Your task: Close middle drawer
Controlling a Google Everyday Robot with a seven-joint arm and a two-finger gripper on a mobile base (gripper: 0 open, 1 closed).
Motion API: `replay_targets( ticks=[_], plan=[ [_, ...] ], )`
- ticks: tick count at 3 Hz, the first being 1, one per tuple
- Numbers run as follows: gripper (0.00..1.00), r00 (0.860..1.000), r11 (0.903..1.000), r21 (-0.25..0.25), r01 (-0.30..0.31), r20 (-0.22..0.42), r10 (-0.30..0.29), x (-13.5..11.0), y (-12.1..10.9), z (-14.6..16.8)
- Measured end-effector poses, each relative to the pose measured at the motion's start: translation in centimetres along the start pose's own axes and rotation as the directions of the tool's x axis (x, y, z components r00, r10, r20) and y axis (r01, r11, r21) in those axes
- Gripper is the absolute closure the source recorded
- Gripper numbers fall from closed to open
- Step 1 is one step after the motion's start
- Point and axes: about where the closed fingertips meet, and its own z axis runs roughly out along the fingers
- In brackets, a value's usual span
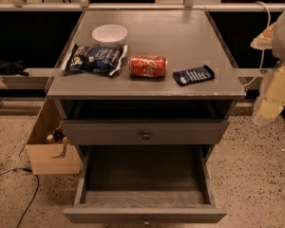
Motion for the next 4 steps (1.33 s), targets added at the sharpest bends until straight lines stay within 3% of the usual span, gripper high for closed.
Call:
replay_targets(
  ticks=[1,3,4],
  plan=[
    [0.0,1.0,1.0,0.0,0.0,0.0,0.0,0.0,0.0,0.0],
    [0.41,1.0,0.9996,-0.005,-0.029,0.007,0.029,1.0,0.3,0.7],
    [0.66,0.997,0.9971,-0.027,-0.071,0.012,0.072,4.0,2.6,3.7]
  ],
)
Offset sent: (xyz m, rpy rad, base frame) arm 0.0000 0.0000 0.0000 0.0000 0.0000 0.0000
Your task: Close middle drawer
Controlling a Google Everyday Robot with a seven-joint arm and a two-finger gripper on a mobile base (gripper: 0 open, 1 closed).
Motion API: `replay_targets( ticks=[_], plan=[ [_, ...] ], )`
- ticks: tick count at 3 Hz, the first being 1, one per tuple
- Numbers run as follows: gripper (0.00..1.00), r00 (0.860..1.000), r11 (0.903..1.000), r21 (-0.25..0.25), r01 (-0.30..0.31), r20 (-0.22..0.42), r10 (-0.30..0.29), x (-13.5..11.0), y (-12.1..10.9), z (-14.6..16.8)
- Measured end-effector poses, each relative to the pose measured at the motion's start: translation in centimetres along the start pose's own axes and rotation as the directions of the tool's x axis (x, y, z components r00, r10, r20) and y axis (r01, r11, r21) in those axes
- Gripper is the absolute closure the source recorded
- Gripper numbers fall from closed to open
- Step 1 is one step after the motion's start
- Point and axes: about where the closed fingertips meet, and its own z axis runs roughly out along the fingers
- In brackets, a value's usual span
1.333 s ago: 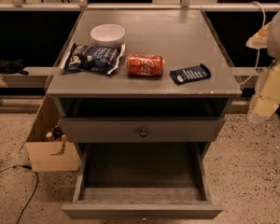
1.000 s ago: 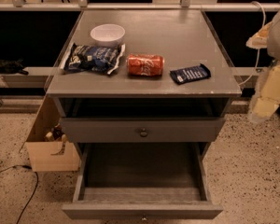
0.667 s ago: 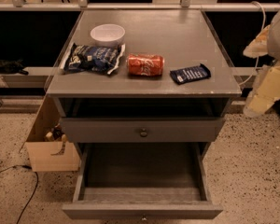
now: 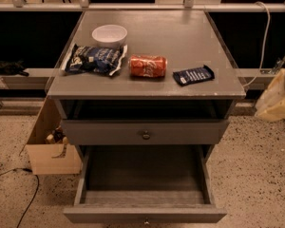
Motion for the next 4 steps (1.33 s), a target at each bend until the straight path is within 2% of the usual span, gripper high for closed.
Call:
replay_targets(
  ticks=[1,2,3,4],
  plan=[
    [0.88,0.999,0.9979,-0.063,-0.016,-0.045,0.013,4.1,3.7,4.9],
    [1.0,0.997,0.991,-0.13,-0.031,-0.079,0.02,5.7,6.4,7.4],
    [1.0,0.999,0.9892,-0.136,-0.053,-0.017,0.052,6.2,6.5,8.0],
    [1.0,0.976,0.966,-0.204,-0.158,0.119,0.185,8.3,9.7,12.2]
  ],
)
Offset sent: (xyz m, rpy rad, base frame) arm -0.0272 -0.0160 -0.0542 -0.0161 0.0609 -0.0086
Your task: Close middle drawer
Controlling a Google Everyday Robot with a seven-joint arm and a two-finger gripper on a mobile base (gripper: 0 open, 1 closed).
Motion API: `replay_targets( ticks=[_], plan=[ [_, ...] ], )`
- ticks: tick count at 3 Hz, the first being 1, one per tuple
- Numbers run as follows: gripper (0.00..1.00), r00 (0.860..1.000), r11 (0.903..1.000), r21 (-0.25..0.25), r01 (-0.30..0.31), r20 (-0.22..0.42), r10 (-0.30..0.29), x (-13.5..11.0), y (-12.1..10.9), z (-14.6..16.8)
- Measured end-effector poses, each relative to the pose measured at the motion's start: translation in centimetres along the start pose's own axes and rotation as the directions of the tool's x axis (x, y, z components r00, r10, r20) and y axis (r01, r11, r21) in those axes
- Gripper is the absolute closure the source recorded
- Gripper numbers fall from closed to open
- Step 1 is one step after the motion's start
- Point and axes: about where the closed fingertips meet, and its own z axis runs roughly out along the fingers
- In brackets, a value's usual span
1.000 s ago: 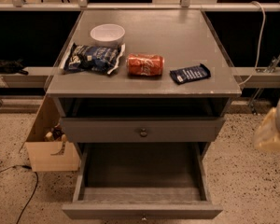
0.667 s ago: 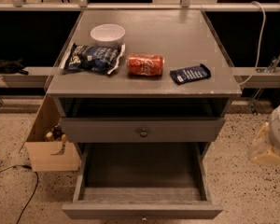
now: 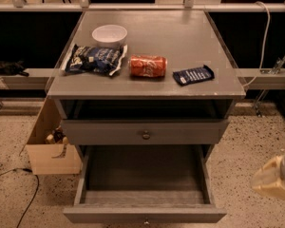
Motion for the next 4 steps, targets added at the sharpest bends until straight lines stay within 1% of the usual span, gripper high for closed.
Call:
replay_targets(
  ticks=[1,2,3,4],
  plan=[
    [1.0,0.982,0.9883,-0.075,-0.133,0.122,0.141,3.3,3.7,6.3],
    [1.0,0.977,0.98,-0.101,-0.171,0.113,0.182,4.6,5.7,8.2],
    [1.0,0.978,0.9803,-0.103,-0.169,0.11,0.18,4.5,5.7,8.2],
    [1.0,0.978,0.9742,-0.142,-0.176,0.09,0.189,4.8,6.9,10.8]
  ],
)
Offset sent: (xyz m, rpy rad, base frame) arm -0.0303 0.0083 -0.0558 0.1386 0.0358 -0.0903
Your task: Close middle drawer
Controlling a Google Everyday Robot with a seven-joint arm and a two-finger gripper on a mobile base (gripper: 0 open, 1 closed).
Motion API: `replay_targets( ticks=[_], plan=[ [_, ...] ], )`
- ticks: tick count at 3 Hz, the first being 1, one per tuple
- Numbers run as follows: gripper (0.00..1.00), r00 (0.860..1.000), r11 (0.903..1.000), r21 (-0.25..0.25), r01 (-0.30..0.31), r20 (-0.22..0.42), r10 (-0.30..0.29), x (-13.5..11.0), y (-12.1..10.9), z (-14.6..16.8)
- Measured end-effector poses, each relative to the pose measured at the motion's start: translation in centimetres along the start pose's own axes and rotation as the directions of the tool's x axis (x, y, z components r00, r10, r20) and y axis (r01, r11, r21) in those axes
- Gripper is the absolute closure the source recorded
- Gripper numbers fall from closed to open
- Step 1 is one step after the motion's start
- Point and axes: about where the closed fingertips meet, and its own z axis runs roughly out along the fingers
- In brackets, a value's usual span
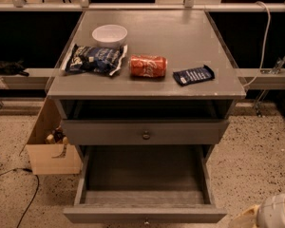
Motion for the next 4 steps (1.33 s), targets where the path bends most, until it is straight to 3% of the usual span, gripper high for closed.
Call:
replay_targets(
  ticks=[2,4],
  plan=[
    [1.0,0.998,0.996,-0.074,-0.05,-0.043,0.047,2.0,-0.4,8.7],
    [1.0,0.997,0.9961,-0.08,-0.036,-0.071,0.03,0.6,-2.4,12.4]
  ],
)
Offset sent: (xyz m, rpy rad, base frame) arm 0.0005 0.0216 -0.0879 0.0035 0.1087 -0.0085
